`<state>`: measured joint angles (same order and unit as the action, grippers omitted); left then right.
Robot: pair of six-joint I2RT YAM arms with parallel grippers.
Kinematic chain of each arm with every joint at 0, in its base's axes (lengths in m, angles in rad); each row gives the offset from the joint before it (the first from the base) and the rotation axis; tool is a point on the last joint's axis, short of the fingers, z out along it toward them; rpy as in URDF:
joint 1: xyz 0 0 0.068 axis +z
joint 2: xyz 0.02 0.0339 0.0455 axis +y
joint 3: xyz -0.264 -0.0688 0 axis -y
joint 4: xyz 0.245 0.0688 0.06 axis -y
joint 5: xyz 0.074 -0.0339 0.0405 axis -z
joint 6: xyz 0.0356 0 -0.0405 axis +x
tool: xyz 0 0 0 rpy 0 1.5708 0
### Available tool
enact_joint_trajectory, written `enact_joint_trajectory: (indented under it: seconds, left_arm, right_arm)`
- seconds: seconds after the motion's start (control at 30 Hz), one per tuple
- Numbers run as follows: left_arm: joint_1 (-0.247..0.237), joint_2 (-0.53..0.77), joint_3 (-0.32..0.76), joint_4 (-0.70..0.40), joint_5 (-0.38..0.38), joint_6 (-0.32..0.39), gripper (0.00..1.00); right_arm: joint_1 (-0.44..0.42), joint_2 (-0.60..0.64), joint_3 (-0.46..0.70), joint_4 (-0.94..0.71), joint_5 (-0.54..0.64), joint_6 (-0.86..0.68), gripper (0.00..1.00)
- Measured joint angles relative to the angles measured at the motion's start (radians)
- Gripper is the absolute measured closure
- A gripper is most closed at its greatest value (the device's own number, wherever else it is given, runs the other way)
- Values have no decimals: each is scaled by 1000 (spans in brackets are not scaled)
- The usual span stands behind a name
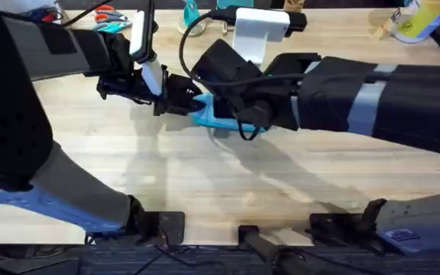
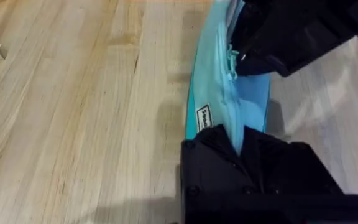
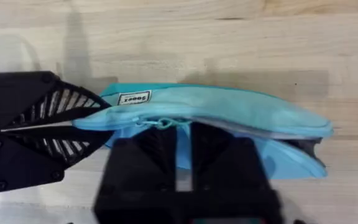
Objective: Unzip the bag, pick up the pens from the table one at a time and place them inside, then zip the bag closed.
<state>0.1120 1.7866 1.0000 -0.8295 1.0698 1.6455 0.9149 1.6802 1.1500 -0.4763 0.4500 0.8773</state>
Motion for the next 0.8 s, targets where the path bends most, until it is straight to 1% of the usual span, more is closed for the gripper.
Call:
enact_joint_trajectory:
  seconds: [0.03,0.07,0.1,0.8]
  left_arm:
    - [0,0,0,0,0,0,959]
    - [0,0,0,0,0,0,959]
    - [0,0,0,0,0,0,959]
    - [0,0,0,0,0,0,959]
  right_arm:
    - [0,0,0,0,0,1,909]
    - [0,0,0,1,0,1,952]
    - [0,0,0,0,1,1,965]
    - [0,-1,0,3,3,-10,970]
